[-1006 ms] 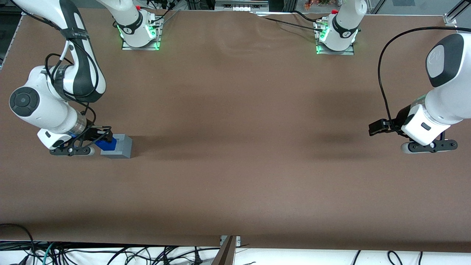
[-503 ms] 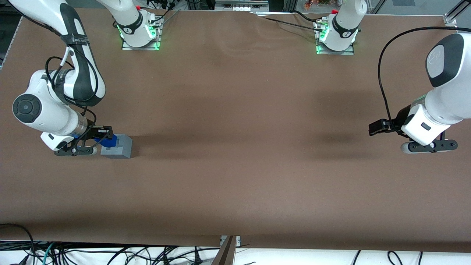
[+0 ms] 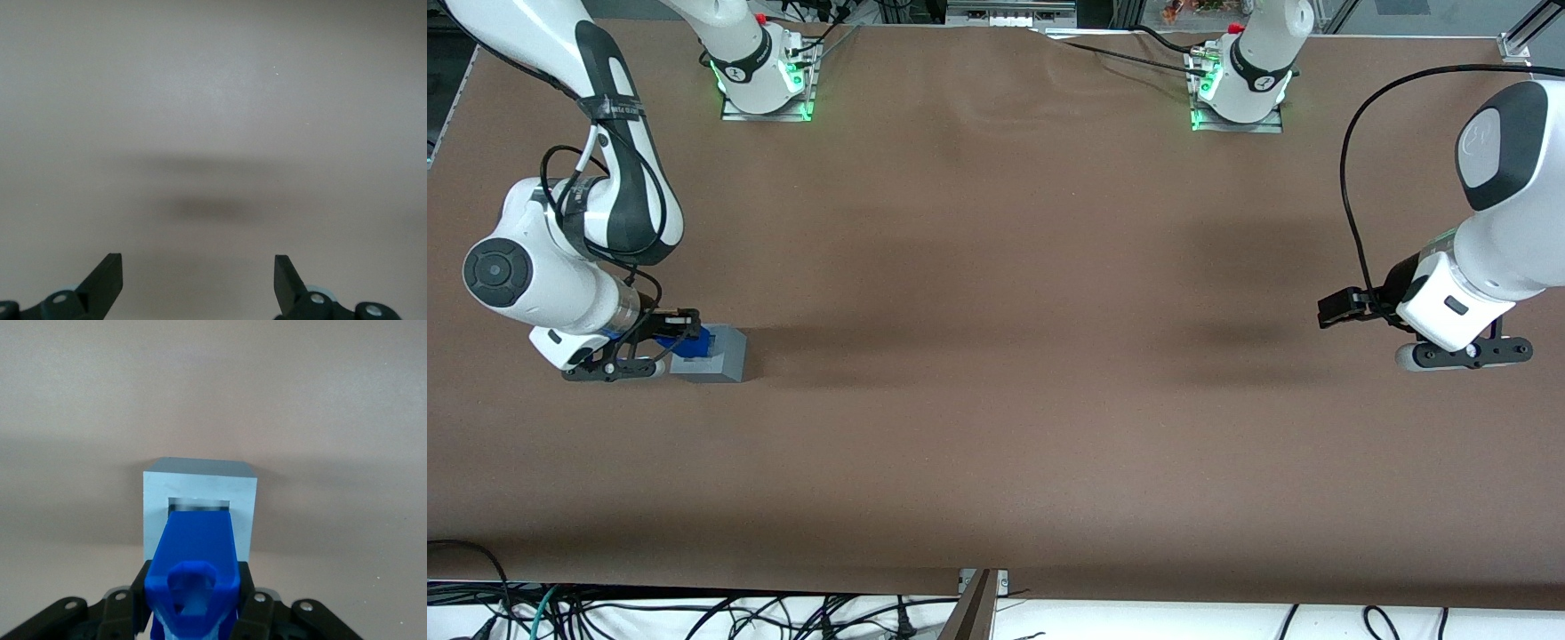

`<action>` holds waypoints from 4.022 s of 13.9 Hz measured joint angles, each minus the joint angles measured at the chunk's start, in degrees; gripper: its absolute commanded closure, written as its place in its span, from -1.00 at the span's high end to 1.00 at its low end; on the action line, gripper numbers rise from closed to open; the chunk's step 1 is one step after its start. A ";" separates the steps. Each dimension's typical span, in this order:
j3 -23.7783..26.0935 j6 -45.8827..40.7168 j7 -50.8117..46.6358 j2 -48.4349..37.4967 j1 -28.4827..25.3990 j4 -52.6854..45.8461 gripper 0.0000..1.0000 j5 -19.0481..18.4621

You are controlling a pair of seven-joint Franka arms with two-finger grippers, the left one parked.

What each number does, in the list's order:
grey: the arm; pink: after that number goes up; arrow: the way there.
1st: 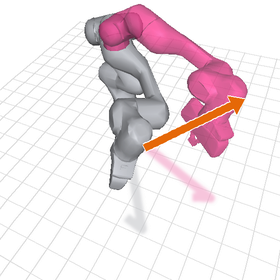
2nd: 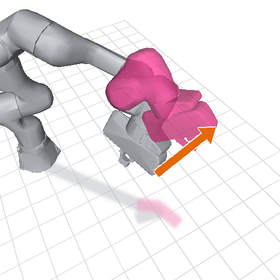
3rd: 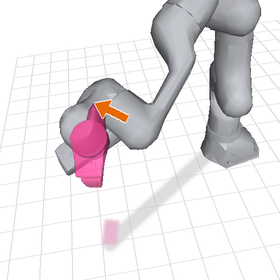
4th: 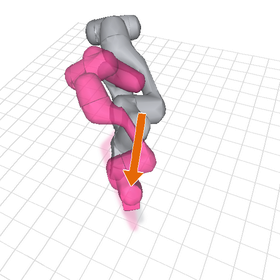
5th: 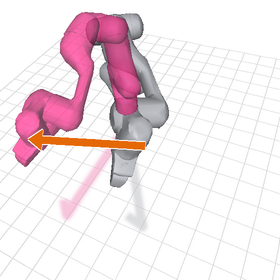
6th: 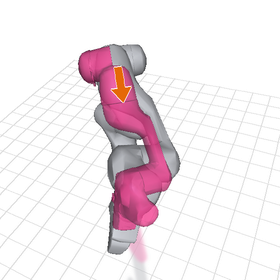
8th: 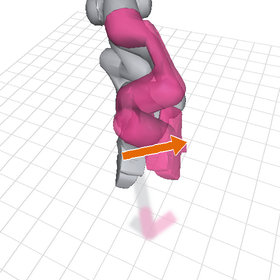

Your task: Insert blue part into gray base with right arm

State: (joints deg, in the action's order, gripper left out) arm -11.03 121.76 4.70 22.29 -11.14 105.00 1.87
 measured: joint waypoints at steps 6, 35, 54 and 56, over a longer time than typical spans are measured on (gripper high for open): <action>0.00 0.68 0.35 1.33 0.52 -0.83 -1.00 0.24; 0.31 0.92 1.30 2.08 0.53 -1.06 -1.00 2.23; 0.41 -1.15 1.39 3.29 0.46 -1.12 0.99 2.32; 0.48 -1.67 1.39 2.90 0.45 -1.03 0.99 2.44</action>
State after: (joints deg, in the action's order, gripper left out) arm -10.55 120.09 6.09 25.19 -10.69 103.97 4.31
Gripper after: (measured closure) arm 0.295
